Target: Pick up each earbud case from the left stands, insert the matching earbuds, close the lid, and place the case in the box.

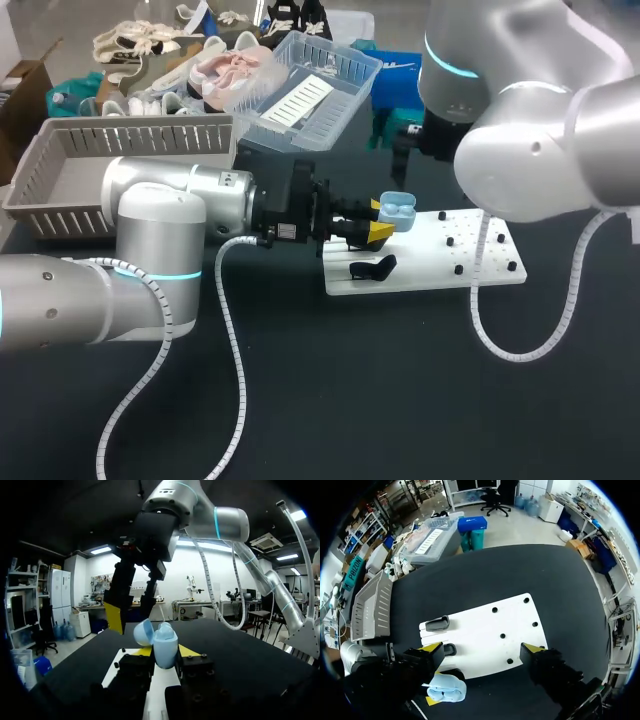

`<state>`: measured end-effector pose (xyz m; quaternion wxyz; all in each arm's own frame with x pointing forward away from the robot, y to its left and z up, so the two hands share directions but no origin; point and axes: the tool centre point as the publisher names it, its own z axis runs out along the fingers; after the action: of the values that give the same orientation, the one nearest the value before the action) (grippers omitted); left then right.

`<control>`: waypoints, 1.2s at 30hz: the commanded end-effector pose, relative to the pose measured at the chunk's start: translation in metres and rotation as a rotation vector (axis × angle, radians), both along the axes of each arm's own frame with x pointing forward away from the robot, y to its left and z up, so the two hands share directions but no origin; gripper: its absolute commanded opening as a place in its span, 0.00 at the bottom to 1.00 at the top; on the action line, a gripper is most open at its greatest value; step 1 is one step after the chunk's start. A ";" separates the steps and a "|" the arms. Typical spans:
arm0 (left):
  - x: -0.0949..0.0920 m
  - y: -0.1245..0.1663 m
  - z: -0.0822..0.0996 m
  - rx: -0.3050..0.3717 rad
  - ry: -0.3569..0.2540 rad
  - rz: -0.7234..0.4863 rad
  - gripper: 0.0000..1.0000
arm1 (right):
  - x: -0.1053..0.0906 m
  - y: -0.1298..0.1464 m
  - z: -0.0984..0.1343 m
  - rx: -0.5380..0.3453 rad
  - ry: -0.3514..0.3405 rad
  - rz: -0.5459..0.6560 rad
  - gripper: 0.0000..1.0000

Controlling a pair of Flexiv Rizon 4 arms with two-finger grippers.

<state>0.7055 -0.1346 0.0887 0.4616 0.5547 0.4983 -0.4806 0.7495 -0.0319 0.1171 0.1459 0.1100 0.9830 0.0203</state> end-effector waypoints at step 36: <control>-0.001 0.000 0.000 -0.001 -0.001 0.002 0.00 | -0.028 -0.007 0.017 0.041 -0.041 -0.028 1.00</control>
<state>0.7051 -0.1344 0.0887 0.4618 0.5545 0.4981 -0.4807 0.7312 -0.0280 0.1334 0.1431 0.1228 0.9817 0.0273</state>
